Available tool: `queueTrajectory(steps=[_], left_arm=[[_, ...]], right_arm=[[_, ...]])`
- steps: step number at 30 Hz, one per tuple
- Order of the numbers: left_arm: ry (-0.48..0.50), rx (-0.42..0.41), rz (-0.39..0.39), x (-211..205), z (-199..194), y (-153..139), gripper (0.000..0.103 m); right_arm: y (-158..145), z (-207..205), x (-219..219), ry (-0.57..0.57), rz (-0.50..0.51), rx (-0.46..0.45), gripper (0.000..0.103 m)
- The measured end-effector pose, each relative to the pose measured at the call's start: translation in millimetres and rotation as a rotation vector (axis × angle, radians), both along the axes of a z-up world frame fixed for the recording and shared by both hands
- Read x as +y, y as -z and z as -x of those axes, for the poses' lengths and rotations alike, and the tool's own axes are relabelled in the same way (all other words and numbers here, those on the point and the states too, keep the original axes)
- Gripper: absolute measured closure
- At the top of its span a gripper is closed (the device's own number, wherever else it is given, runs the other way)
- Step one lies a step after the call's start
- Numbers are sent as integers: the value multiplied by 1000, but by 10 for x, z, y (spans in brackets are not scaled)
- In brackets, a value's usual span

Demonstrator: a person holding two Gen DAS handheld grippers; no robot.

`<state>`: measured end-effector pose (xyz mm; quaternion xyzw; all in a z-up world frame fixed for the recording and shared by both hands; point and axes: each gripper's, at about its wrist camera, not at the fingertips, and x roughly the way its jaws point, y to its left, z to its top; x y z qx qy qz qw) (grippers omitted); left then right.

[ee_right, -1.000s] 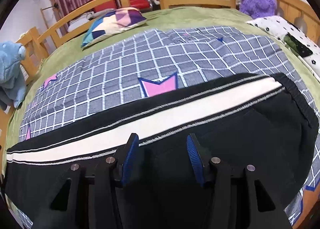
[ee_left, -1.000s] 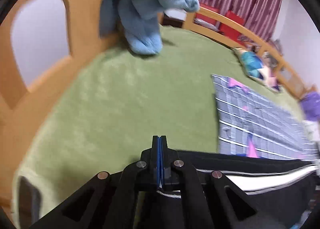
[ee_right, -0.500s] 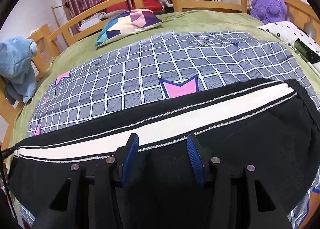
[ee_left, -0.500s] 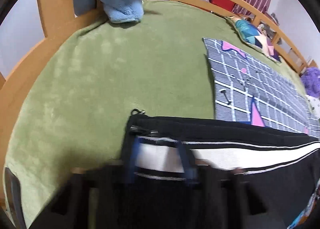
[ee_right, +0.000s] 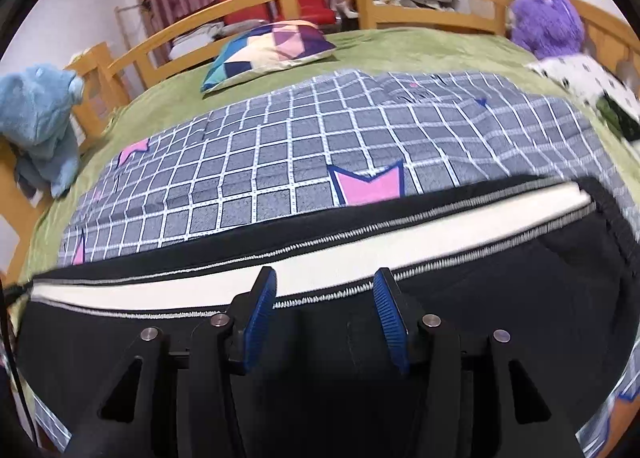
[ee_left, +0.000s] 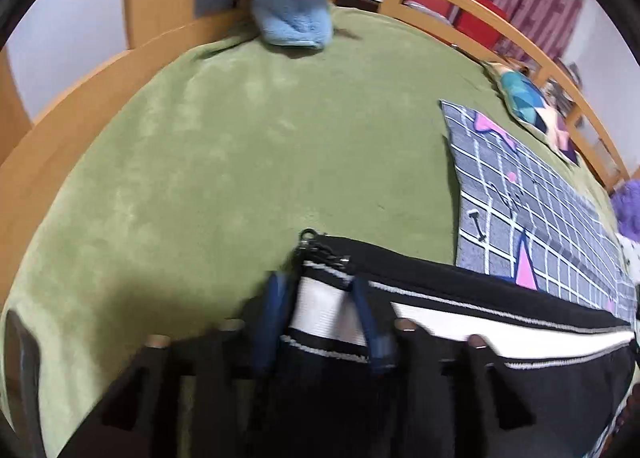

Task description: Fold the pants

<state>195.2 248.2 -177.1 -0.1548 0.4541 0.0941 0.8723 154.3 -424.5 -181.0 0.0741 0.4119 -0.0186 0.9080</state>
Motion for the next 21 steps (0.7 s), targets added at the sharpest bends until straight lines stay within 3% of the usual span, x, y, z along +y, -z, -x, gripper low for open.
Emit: queueTrajectory(steps=[3,8,14,16,17,18,21], left_arm=[[8,-7,-33,-48,-1,-55,55],[24,-13,-34,-135,54,-88,55],[9,30,-51,-78,11,29,54],[12,27,-16,-38,20,65,56],[19,18,9,-26,25,74,71],[32,10,38,-19,27,76,79],[41,-55,14,-31,90,-64,93]], right_arm=[[-34,-143,101,-118,65,8,43],[40,-562,307,-317,122,34,42],[397,-1034,633,-501,233,188,44],[469,-1026,712,-559,278,194,70],[464,-1003,744,-583,299,191,99],[451,-975,773,-589,328,184,101],[258,-893,782,-563,337,92,101]])
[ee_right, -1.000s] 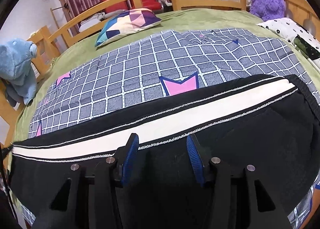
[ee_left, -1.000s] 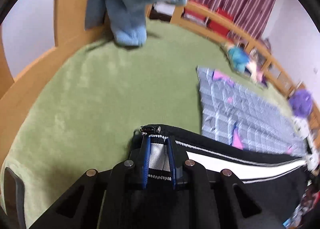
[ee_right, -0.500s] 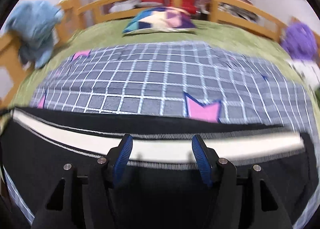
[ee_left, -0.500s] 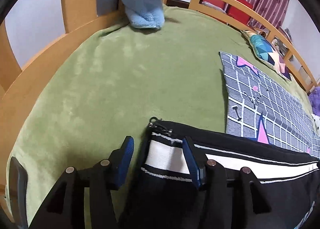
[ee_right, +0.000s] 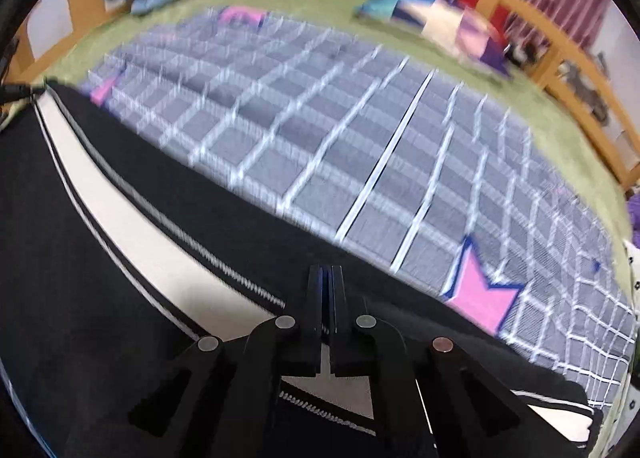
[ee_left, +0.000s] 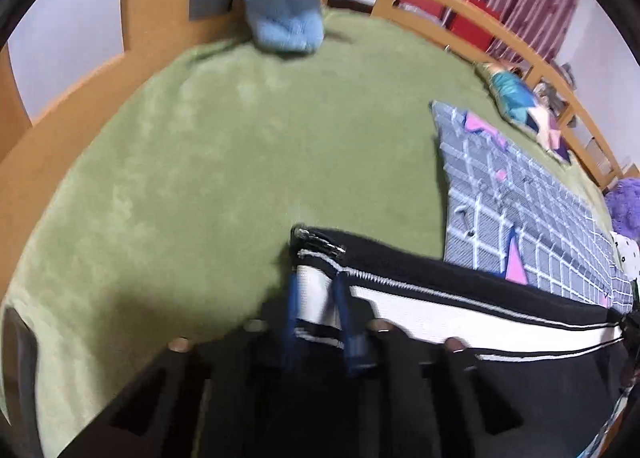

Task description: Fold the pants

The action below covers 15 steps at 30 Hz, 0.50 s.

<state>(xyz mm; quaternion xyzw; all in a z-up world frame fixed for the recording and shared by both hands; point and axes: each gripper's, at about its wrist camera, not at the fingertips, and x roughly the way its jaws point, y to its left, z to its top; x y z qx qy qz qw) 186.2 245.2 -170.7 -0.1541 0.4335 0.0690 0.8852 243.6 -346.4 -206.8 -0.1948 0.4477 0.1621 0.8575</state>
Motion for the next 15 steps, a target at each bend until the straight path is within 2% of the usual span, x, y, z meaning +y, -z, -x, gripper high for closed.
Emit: queueTrajectory(steps=[2,4,6,8,11,13,15], left_arm=[[-10,-52,41,58,17,-93,93],[-30,-28,41,66,-75,-51,93],[-34,-3,10,26,-152,27,93],[-32,2,-45,-49,-155,41,93],[-40,-27,-59,-47,-93,-16,93],[-38,18,-43,-10,-117,59,92],[-40,46,-72,-32,-114,71,84]], right_arm=[[-195,-1,-119,39,-99,-45,101],[-196,-49,-190,70,-152,-49,101],[68,-183,-153,107,-115,6,101],[296,-224,-42,132,-60,-1,100],[239,-186,-108,177,-117,-25,99],[201,-167,-171,192,-140,-18,96],[163,-146,-185,204,-107,-12,93]])
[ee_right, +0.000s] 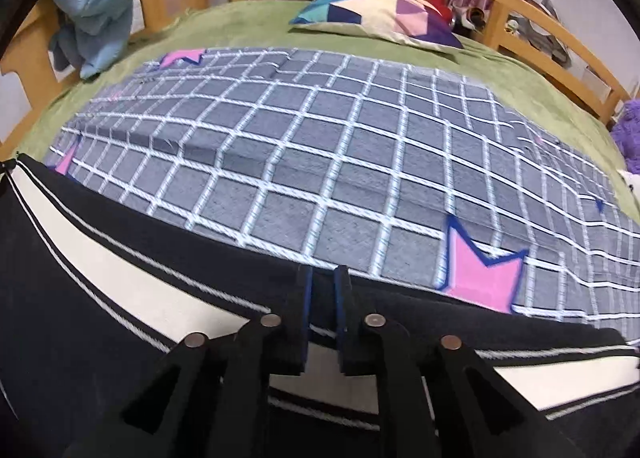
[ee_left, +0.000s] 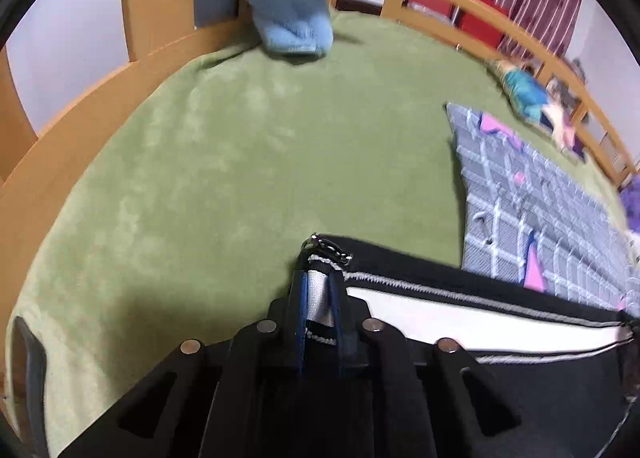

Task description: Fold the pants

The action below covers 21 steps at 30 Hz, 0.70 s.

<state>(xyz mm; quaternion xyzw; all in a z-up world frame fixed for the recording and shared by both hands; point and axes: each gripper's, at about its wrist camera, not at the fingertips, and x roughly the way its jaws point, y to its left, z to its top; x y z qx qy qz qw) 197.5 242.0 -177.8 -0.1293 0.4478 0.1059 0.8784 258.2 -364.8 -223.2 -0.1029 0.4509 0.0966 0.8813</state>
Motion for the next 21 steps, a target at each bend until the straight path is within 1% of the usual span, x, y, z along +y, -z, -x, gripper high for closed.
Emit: queueTrajectory(steps=[1,2,3,4,5,6,7,8,9,10,11,12,13,14,15,16,17,18,19,20,21], left_arm=[[-13,-11,-29,-23,43,-58,81],[-19,-34,-60,-62,95,-139,78],[-17,-55,-83,-101,135,-205,75],[10,-83,-96,-177,181,-291,73],[45,-102,-90,-261,201,-350,65],[96,-122,-69,-415,201,-411,61],[131,-130,-58,-543,181,-431,61],[169,-133,-48,-708,140,-437,60],[203,-130,-38,-902,84,-419,56],[234,-120,-17,-1124,11,-369,55],[262,-102,4,-1314,-44,-304,54],[302,-76,20,-1567,-120,-209,54],[331,-65,13,-1746,-129,-142,54],[365,-50,-30,-1931,-164,-42,54],[369,-28,-91,-2032,-200,45,52],[354,11,-177,-2099,-247,179,52],[359,10,-178,-2069,-253,238,50],[360,-7,-127,-1973,-226,209,50],[347,6,-102,-1893,-216,182,50],[322,25,-96,-1796,-188,141,51],[296,37,-110,-1705,-119,80,53]], right_arm=[[-60,50,-38,17,18,-13,93],[-110,91,-89,35,17,-29,88],[-168,174,-162,56,5,-51,79],[-245,271,-260,84,-26,-81,72],[-291,350,-338,107,-56,-105,58],[-314,432,-427,132,-89,-133,51],[-296,472,-483,153,-104,-148,50],[-197,447,-546,188,-118,-136,50],[-91,395,-574,212,-123,-105,49],[58,318,-592,239,-119,-62,49],[181,269,-583,254,-104,-58,49],[213,258,-567,253,-93,-78,47],[198,239,-554,245,-88,-82,47],[184,221,-561,247,-88,-85,47],[198,210,-575,245,-90,-79,47],[208,218,-584,237,-89,-77,47],[197,215,-579,231,-90,-77,47],[198,202,-591,229,-94,-76,47],[202,192,-605,228,-101,-76,46],[196,224,-608,227,-102,-77,46],[192,237,-609,227,-101,-78,45]])
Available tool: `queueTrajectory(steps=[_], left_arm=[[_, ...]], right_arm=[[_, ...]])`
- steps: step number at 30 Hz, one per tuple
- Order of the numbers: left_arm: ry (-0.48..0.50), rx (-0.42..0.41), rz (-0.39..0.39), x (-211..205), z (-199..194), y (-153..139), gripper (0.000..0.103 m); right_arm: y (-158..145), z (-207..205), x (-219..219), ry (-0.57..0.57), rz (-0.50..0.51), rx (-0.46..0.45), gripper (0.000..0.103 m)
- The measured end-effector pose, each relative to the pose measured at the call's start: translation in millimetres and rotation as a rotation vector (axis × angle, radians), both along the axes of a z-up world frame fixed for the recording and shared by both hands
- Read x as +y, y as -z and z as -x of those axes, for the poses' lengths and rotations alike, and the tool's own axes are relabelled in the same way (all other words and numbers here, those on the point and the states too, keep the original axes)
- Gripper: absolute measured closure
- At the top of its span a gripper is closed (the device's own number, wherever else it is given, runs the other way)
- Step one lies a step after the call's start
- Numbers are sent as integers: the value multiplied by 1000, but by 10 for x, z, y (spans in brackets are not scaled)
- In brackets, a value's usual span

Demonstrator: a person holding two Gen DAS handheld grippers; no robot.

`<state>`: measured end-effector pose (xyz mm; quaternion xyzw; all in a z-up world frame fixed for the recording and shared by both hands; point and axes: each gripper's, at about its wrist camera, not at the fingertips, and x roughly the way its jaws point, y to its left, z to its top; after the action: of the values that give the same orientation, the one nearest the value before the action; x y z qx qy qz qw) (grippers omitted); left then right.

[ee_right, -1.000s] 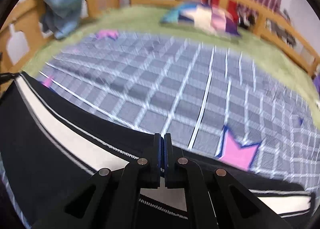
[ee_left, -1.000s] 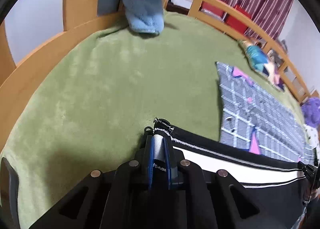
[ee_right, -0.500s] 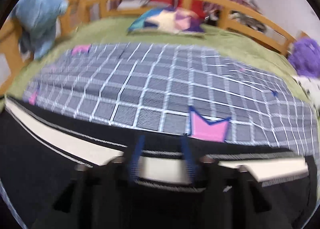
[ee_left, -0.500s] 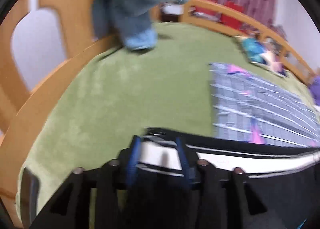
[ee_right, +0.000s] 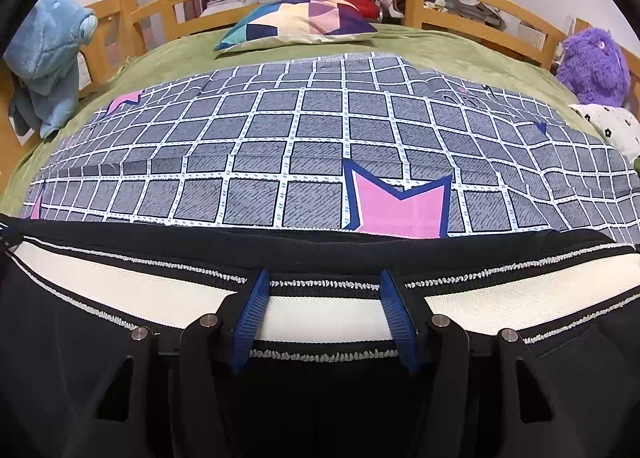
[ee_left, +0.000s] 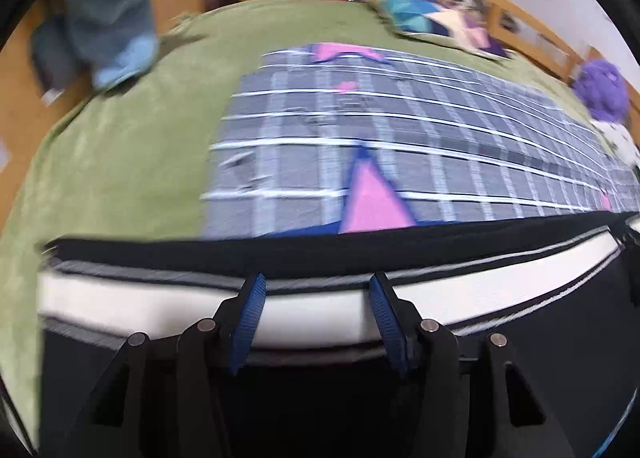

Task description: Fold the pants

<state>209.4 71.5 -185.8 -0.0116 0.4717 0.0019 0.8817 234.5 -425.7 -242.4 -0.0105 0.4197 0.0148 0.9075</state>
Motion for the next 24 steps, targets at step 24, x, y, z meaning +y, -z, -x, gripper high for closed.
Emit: queueTrajectory(steps=[24], left_arm=[[-153,-60,24,733,1617,-290,35]], right_arm=[[-16,1629,-740,208,44,110,41]])
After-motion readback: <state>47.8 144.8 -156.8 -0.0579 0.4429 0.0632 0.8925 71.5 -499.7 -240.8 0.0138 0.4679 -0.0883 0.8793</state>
